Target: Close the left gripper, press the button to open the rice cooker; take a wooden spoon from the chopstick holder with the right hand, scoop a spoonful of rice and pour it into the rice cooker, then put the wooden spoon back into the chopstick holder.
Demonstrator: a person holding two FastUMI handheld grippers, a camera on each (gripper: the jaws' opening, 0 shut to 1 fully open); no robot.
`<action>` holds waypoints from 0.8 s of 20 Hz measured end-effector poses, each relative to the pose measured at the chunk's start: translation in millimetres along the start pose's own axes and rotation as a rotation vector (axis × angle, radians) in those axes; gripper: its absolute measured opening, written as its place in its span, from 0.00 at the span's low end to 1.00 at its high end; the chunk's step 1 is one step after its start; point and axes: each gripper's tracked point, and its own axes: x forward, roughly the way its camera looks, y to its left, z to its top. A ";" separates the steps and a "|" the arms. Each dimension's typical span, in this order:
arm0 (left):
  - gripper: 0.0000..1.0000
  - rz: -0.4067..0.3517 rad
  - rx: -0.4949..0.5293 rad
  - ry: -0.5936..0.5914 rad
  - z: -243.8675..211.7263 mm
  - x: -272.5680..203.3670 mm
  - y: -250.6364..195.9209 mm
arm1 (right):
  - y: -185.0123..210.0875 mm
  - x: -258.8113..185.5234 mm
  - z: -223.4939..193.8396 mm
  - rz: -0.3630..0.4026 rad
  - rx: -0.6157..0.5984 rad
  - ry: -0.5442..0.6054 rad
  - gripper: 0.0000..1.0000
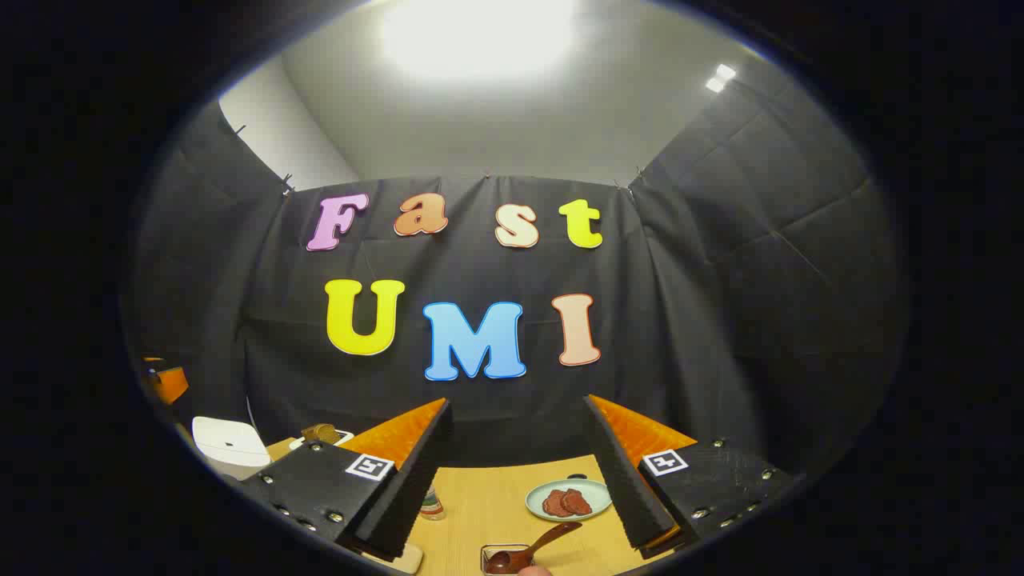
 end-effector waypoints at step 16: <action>0.99 -0.017 0.027 -0.059 23.8 -5.1 -9.3 | 11.4 2.9 5.0 0.031 -0.019 -0.024 0.97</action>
